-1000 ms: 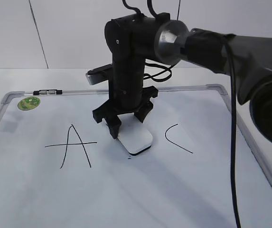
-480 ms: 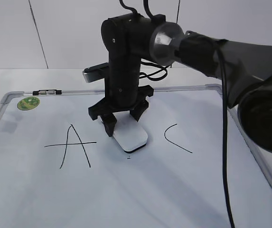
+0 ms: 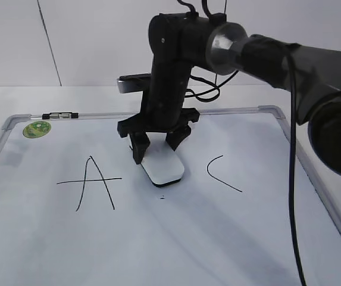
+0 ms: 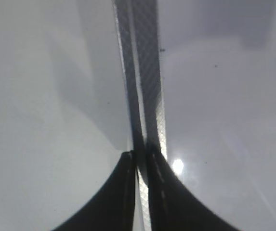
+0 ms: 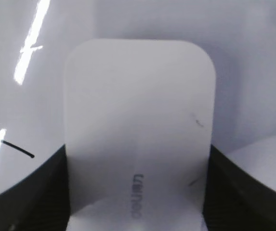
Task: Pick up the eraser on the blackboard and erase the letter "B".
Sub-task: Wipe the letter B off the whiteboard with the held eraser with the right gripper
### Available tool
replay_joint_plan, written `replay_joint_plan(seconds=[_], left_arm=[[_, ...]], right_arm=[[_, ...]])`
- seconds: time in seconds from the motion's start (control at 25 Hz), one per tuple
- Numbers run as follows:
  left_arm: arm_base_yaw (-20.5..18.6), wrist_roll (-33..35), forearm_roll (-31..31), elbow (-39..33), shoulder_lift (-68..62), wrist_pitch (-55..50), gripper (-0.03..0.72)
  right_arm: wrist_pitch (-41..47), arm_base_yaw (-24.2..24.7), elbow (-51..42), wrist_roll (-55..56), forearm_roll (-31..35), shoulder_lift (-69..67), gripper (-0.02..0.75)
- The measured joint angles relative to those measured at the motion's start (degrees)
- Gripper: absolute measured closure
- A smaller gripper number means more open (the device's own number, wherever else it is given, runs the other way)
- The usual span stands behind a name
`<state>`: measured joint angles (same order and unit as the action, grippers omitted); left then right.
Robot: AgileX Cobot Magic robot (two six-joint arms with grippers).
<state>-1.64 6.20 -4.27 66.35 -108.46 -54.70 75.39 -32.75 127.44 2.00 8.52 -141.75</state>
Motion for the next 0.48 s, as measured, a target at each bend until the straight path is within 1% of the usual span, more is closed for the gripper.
replay_joint_plan(seconds=[0.12, 0.32, 0.48], left_arm=[[0.0, 0.0, -0.2, 0.0, 0.0, 0.0, 0.657], [0.0, 0.0, -0.4, 0.0, 0.0, 0.0, 0.657], [0.0, 0.0, -0.4, 0.0, 0.0, 0.0, 0.657]], right_arm=[[-1.6, 2.0, 0.0, 0.9, 1.1, -0.1, 0.189], [-4.5, 6.3, 0.3, 1.8, 0.8, -0.3, 0.189], [-5.6, 8.0, 0.3, 2.2, 0.2, -0.4, 0.189]])
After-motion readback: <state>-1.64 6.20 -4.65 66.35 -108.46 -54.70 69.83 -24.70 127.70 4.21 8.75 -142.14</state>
